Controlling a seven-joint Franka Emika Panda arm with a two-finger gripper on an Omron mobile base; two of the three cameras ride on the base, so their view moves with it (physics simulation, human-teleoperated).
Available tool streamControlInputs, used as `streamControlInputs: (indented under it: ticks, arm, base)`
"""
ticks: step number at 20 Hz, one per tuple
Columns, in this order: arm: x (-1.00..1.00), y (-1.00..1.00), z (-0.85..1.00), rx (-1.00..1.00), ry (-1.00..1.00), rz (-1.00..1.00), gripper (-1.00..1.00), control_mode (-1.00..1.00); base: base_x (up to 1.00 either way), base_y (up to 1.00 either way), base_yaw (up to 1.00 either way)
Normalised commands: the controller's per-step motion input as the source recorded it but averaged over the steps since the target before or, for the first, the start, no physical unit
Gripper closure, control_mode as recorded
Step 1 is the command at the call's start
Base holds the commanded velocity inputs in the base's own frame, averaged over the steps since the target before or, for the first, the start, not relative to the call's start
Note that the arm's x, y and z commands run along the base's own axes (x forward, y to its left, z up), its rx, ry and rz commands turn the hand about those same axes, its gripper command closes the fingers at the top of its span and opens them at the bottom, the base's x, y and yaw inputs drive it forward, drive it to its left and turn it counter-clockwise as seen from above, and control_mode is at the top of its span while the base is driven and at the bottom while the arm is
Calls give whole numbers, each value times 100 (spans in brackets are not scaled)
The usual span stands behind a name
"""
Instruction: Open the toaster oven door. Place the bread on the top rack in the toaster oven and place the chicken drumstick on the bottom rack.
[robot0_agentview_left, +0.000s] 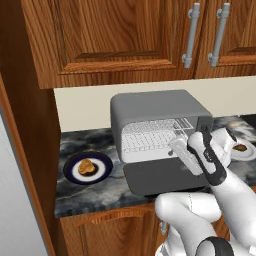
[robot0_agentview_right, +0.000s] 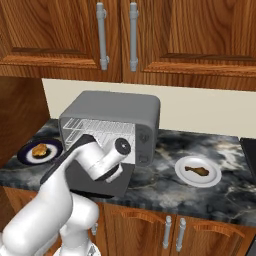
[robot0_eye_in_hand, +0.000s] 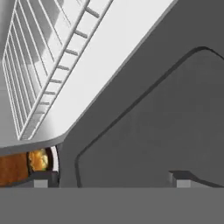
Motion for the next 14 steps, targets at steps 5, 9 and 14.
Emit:
streamControlInputs:
  ticks: [5,9,14]
  arm:
    - [69,2,68,36,-20,-21,-100,-100]
    - [70,0,26,32,-3,-15,-100,-100]
    - [59,-15,22,29,-1,-6,-100,-100]
  base:
    - [0,0,0]
    - [0,0,0]
    - [0,0,0]
